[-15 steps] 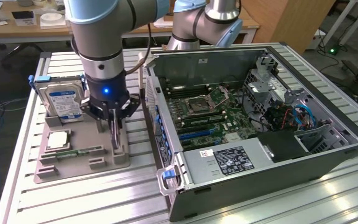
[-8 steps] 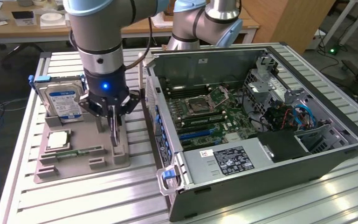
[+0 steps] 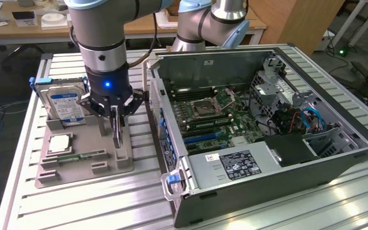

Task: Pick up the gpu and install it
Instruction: 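Pick up the gpu and move the gpu toward the slot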

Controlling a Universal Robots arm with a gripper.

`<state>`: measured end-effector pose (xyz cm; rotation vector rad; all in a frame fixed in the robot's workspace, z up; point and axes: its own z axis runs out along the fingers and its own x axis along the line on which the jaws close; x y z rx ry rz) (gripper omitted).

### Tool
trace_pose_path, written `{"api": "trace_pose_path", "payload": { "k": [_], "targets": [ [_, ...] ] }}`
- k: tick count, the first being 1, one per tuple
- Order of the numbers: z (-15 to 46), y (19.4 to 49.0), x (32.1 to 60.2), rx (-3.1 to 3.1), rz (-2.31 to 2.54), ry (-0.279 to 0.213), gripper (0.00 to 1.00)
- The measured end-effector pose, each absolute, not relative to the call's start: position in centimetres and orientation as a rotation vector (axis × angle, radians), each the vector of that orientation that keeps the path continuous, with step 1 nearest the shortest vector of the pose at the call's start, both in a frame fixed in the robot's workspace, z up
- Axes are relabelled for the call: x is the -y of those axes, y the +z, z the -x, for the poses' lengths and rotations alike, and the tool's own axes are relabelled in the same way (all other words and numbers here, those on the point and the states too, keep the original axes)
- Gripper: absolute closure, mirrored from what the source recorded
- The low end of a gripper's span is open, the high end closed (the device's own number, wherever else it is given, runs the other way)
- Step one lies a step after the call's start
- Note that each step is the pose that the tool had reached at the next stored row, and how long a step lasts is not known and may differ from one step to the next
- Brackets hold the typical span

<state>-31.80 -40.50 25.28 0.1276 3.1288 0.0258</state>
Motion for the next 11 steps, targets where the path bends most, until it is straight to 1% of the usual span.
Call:
{"api": "trace_pose_path", "payload": {
  "k": [11],
  "targets": [
    [31.81, 25.29, 40.51, -3.129, -0.128, 0.026, 0.71]
  ]
}}
